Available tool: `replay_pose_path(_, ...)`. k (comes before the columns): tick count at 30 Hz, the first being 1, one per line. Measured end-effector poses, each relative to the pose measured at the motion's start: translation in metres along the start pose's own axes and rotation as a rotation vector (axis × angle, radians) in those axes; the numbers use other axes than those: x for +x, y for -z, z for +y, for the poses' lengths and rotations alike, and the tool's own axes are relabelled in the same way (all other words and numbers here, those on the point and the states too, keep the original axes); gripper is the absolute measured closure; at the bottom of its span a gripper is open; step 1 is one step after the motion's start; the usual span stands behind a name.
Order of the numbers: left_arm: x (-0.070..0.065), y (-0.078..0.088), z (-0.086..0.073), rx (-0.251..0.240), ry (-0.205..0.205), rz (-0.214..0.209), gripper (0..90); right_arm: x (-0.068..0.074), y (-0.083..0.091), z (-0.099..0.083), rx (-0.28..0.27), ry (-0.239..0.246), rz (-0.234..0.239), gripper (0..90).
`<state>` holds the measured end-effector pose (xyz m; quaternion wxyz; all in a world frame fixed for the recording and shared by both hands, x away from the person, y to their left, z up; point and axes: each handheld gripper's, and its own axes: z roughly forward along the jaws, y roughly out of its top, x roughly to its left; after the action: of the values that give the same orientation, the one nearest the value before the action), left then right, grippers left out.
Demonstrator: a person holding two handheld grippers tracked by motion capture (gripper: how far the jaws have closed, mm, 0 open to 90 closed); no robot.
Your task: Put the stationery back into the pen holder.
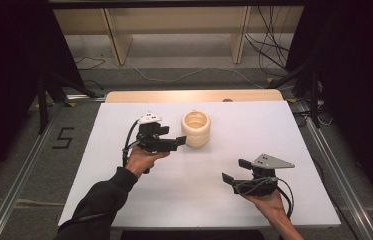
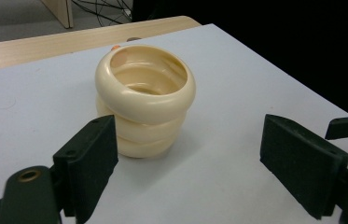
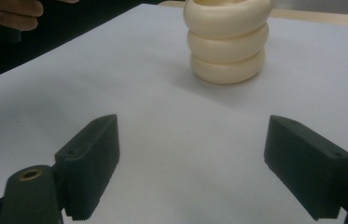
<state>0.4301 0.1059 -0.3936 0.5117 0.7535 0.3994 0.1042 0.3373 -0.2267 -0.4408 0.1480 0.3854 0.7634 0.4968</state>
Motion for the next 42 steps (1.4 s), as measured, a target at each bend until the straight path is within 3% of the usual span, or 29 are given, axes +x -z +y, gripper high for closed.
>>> replay_pose_path(10, -0.005, 0.014, -0.007, -0.034, -0.011, -0.01, 16.8, 0.0, 0.0, 0.0, -0.002, 0.001, 0.005, 18.8)
replay_pose_path(14, -0.005, 0.02, -0.012, -0.046, -0.033, 0.012, 16.4, 0.0, -0.001, 0.0, 0.0, -0.001, 0.007, 18.8)
replay_pose_path(17, -0.005, 0.024, -0.015, -0.057, -0.023, 0.007, 16.4, 0.001, -0.001, 0.0, 0.001, 0.003, 0.006, 18.8)
replay_pose_path(22, -0.006, 0.028, -0.023, -0.052, -0.046, 0.007, 16.3, 0.003, -0.002, 0.001, 0.001, 0.006, 0.011, 18.7)
replay_pose_path(42, -0.012, 0.047, -0.05, -0.054, -0.044, -0.014, 16.1, 0.005, -0.004, 0.001, 0.005, 0.012, 0.017, 18.8)
